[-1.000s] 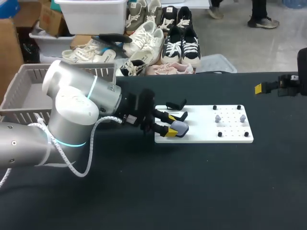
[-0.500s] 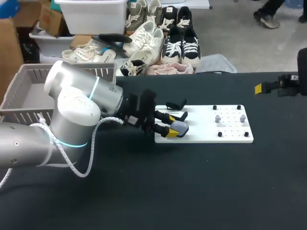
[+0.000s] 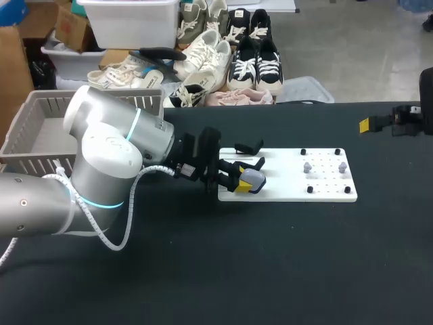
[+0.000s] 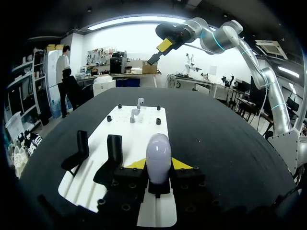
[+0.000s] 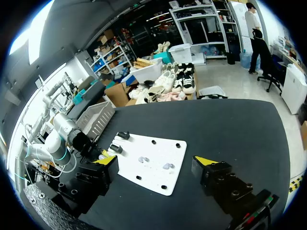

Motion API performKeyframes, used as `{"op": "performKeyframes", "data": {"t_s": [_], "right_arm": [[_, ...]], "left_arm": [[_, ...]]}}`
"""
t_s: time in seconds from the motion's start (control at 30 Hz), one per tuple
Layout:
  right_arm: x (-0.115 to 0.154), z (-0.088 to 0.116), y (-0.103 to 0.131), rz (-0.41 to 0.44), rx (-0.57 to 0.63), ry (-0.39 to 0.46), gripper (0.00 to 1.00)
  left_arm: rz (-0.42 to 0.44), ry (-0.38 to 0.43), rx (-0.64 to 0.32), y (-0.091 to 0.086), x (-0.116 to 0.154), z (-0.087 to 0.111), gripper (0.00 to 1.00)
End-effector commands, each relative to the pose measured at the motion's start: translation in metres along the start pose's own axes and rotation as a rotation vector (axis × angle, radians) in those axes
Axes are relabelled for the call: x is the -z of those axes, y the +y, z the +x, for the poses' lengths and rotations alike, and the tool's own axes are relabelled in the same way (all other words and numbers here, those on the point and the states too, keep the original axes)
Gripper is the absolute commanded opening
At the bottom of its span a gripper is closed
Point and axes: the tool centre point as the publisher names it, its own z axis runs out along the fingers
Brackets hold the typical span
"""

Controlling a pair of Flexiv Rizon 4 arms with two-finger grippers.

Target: Pick up each earbud case from the left stands, insert the matching earbuds, close the lid, and place the case in the box.

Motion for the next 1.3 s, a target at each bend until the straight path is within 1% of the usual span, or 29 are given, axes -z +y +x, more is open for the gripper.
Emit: {"op": "performKeyframes", "data": {"t_s": [0.03, 0.13, 0.3, 0.43, 0.63, 0.73, 0.83, 1.07, 1.2, 1.3], "right_arm": [[0.0, 0.0, -0.001, -0.005, 0.001, 0.001, 1.0], [0.0, 0.0, -0.001, -0.005, 0.001, 0.001, 1.0], [0.0, 0.0, -0.001, -0.005, 0.001, 0.001, 1.0], [0.0, 0.0, -0.001, -0.005, 0.001, 0.001, 1.0], [0.0, 0.0, -0.001, -0.005, 0.001, 0.001, 1.0], [0.0, 0.0, -0.001, -0.005, 0.001, 0.001, 1.0], [0.0, 0.0, -0.001, -0.005, 0.001, 0.001, 1.0], [0.0, 0.0, -0.001, -0.005, 0.001, 0.001, 1.0], [0.0, 0.0, -0.001, -0.005, 0.001, 0.001, 1.0], [0.0, 0.0, -0.001, -0.005, 0.001, 0.001, 1.0]], "left_arm": [[-0.002, 0.0, 0.001, -0.001, 0.004, 0.001, 0.0], [-0.004, -0.012, 0.002, -0.003, 0.009, -0.003, 0.0], [0.002, -0.056, -0.007, -0.007, 0.021, -0.015, 0.0], [0.014, -0.105, -0.021, -0.015, 0.031, -0.03, 0.0], [0.037, -0.181, -0.052, -0.031, 0.042, -0.054, 0.0], [0.039, -0.222, -0.069, -0.039, 0.044, -0.068, 0.0], [0.018, -0.266, -0.106, -0.046, 0.044, -0.08, 0.0], [0.003, -0.35, -0.137, -0.06, 0.043, -0.1, 0.0], [0.003, -0.372, -0.163, -0.066, 0.042, -0.107, 0.0], [0.008, -0.372, -0.184, -0.068, 0.041, -0.11, 0.0]]}}
